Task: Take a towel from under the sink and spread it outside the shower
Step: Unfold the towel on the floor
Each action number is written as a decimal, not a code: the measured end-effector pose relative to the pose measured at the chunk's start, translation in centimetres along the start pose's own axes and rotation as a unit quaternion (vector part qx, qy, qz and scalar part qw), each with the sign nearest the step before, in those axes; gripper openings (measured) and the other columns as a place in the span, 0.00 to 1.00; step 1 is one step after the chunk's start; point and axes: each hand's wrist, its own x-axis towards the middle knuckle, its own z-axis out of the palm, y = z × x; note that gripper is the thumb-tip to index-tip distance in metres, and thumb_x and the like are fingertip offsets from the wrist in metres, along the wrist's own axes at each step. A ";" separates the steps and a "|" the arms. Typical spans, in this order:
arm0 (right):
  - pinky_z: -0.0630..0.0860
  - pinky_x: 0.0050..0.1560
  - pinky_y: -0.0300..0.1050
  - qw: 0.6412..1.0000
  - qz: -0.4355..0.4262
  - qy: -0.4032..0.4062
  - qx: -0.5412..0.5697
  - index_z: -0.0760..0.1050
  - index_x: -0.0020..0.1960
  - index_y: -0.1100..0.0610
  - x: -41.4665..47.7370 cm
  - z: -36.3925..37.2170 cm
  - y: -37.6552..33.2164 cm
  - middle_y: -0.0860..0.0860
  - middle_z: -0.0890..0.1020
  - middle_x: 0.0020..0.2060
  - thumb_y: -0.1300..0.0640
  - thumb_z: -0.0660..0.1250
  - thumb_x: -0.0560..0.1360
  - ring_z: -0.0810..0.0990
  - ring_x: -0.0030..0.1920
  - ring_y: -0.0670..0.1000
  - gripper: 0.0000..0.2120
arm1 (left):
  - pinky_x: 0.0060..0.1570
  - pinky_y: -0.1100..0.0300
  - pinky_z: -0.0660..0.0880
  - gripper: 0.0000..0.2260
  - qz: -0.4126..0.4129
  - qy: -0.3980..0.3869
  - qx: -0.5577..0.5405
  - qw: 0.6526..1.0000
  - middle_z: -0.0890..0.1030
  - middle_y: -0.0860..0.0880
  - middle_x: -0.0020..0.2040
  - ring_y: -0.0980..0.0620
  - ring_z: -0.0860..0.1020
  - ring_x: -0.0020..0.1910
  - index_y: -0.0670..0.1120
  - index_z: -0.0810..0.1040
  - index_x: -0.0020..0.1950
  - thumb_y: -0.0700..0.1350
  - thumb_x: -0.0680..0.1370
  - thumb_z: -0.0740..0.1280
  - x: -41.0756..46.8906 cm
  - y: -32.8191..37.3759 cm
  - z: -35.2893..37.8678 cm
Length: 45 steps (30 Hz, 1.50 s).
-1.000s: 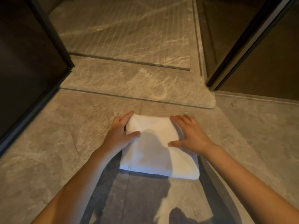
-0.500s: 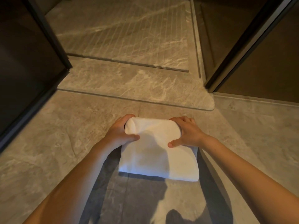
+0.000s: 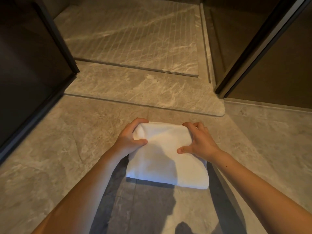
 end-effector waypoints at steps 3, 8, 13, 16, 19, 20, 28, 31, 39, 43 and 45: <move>0.68 0.55 0.51 0.999 0.002 0.015 0.029 0.68 0.64 0.42 -0.1 -0.1 -0.3 0.51 0.70 0.55 0.40 0.79 0.60 0.67 0.58 0.54 0.36 | 0.52 0.51 0.77 0.24 0.008 -0.006 -0.024 1.000 0.75 0.50 0.57 0.50 0.76 0.55 0.60 0.73 0.59 0.44 0.66 0.73 -0.1 -0.1 0.0; 0.75 0.58 0.51 0.973 0.036 0.078 0.212 0.79 0.58 0.54 -0.3 -1.1 -0.7 0.55 0.79 0.55 0.58 0.75 0.71 0.77 0.54 0.52 0.16 | 0.43 0.71 0.74 0.18 0.035 0.016 -0.063 0.997 0.78 0.54 0.51 0.63 0.78 0.46 0.51 0.76 0.59 0.37 0.72 0.73 0.2 -0.1 0.3; 0.80 0.56 0.50 0.946 0.044 0.097 0.307 0.82 0.55 0.59 -0.9 -2.2 -0.9 0.51 0.83 0.53 0.64 0.72 0.73 0.81 0.52 0.47 0.11 | 0.44 0.70 0.73 0.11 0.036 0.057 -0.086 0.994 0.79 0.59 0.51 0.66 0.77 0.46 0.53 0.78 0.53 0.38 0.78 0.66 0.7 0.2 0.4; 0.81 0.52 0.51 0.922 0.051 0.108 0.369 0.83 0.54 0.59 -1.4 -2.3 -0.8 0.52 0.83 0.53 0.65 0.73 0.73 0.83 0.52 0.53 0.10 | 0.41 0.69 0.73 0.12 0.039 0.045 -0.101 0.993 0.79 0.58 0.51 0.63 0.77 0.44 0.56 0.77 0.54 0.38 0.80 0.64 0.4 0.4 0.2; 0.82 0.49 0.50 0.899 0.052 0.114 0.419 0.83 0.55 0.57 -2.0 -2.1 -0.6 0.52 0.83 0.55 0.65 0.73 0.73 0.83 0.52 0.55 0.12 | 0.39 0.63 0.74 0.14 0.053 0.027 -0.133 0.989 0.77 0.53 0.50 0.56 0.77 0.42 0.56 0.73 0.55 0.36 0.81 0.62 0.1 0.8 -0.1; 0.82 0.48 0.50 0.893 0.050 0.118 0.431 0.83 0.54 0.57 -2.1 -2.0 -0.5 0.52 0.83 0.55 0.65 0.73 0.73 0.84 0.51 0.55 0.11 | 0.38 0.61 0.73 0.13 0.057 0.022 -0.141 0.988 0.76 0.51 0.48 0.53 0.76 0.41 0.56 0.72 0.54 0.36 0.81 0.61 0.0 1.0 -0.2; 0.83 0.44 0.46 0.882 0.048 0.144 0.447 0.84 0.52 0.58 -3.6 -2.9 -1.1 0.53 0.84 0.52 0.64 0.73 0.72 0.84 0.49 0.54 0.09 | 0.45 0.56 0.77 0.11 0.060 0.024 -0.171 0.983 0.78 0.46 0.54 0.48 0.79 0.49 0.52 0.73 0.59 0.38 0.80 0.64 -0.9 2.7 -0.5; 0.82 0.43 0.44 0.879 0.043 0.151 0.450 0.84 0.52 0.59 -4.3 -3.8 -1.6 0.52 0.85 0.51 0.63 0.74 0.72 0.84 0.48 0.53 0.10 | 0.51 0.55 0.79 0.17 0.028 0.032 -0.207 0.977 0.79 0.45 0.57 0.50 0.80 0.54 0.53 0.73 0.64 0.41 0.78 0.68 -1.2 3.2 -0.7; 0.82 0.43 0.44 0.872 0.078 0.113 0.471 0.82 0.56 0.51 -8.1 -6.1 -2.8 0.49 0.85 0.50 0.56 0.77 0.67 0.85 0.48 0.50 0.18 | 0.38 0.69 0.77 0.11 -0.001 0.004 -0.245 0.969 0.86 0.56 0.47 0.57 0.83 0.47 0.53 0.82 0.52 0.40 0.73 0.73 -4.1 4.9 -2.6; 0.81 0.37 0.42 0.856 0.079 0.084 0.503 0.84 0.51 0.56 -10.4 -6.0 -3.6 0.56 0.86 0.46 0.58 0.75 0.69 0.86 0.44 0.54 0.11 | 0.38 0.69 0.77 0.11 0.015 -0.016 -0.229 0.973 0.86 0.55 0.46 0.57 0.84 0.46 0.52 0.83 0.50 0.45 0.69 0.75 -6.2 5.5 -3.2; 0.80 0.37 0.41 0.856 0.076 0.078 0.505 0.84 0.51 0.57 -11.5 -5.7 -3.9 0.56 0.86 0.45 0.57 0.75 0.68 0.86 0.43 0.54 0.12 | 0.38 0.68 0.77 0.12 0.019 -0.019 -0.225 0.974 0.86 0.55 0.46 0.57 0.84 0.46 0.53 0.83 0.50 0.49 0.67 0.75 -7.2 5.7 -3.5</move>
